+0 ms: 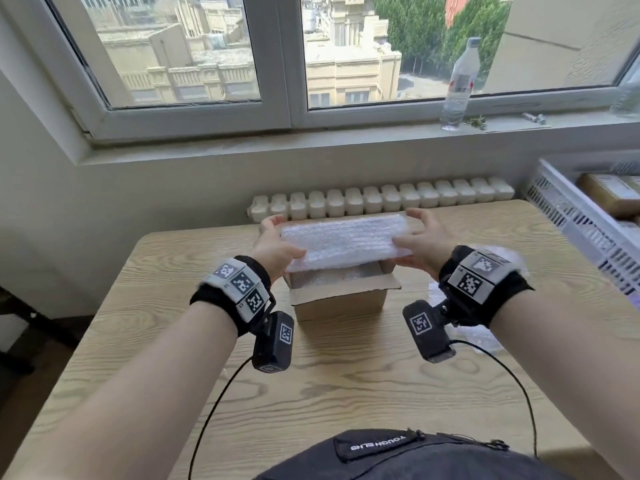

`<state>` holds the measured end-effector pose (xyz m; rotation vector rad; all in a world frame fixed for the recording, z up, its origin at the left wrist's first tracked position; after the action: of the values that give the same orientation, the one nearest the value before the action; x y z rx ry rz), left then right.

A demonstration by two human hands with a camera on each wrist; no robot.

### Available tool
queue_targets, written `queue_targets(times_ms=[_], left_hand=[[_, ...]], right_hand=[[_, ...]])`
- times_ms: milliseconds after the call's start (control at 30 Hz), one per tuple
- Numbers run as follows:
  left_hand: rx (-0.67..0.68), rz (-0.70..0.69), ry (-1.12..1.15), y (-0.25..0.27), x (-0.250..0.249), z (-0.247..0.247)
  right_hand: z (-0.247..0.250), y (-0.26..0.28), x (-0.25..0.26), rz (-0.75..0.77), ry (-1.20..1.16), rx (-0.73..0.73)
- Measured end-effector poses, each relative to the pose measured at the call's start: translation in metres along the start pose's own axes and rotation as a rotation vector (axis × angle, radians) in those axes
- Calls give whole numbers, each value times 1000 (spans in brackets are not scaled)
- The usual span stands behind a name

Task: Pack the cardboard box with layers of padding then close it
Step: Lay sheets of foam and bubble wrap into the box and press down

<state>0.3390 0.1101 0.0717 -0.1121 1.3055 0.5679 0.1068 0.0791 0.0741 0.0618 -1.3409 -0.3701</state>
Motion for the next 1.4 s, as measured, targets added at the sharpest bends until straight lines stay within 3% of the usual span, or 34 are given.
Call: queue_targets(times_ms=[100, 200, 400, 533, 600, 733, 833, 933, 1000, 1133, 1400], left_hand=[[-127, -167, -383, -3, 3, -9], [-164, -250, -589, -5, 8, -17], [-53, -551, -1157, -12, 34, -39], [29, -657, -1423, -16, 53, -57], [72, -680, -1424, -18, 57, -67], [151, -471, -1252, -12, 59, -82], [196, -405, -1279, -12, 68, -87], [191, -416, -1306, -18, 75, -87], [216, -417, -1315, -22, 76, -87], [308, -367, -1348, -29, 75, -85], [438, -290, -1231, -40, 70, -84]], right_hand=[[-11, -1, -2, 239, 258, -84], [-30, -6, -7, 384, 556, -62], [-55, -21, -35, 445, 916, 80], [-62, -31, -45, 473, 1058, 128], [-65, -36, -46, 502, 1086, 148], [-72, -45, -47, 532, 1131, 181], [-76, -42, -46, 489, 1220, 202], [-77, -31, -41, 629, 1274, 136], [-80, -26, -42, 725, 1250, 203], [-88, -20, -57, 531, 1256, 410], [-98, -50, -62, 312, 1296, 453]])
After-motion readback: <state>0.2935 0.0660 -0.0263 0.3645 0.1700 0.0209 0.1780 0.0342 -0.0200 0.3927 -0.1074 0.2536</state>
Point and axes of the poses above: each hand's wrist, its own y-axis away from the middle knuckle, its own z-axis out of the back of the hand, x = y × z, the point moved 1 cm from there along -y, towards the middle knuckle, and after that the axes turned 14 degrees about -x, right-handed, at the moved point
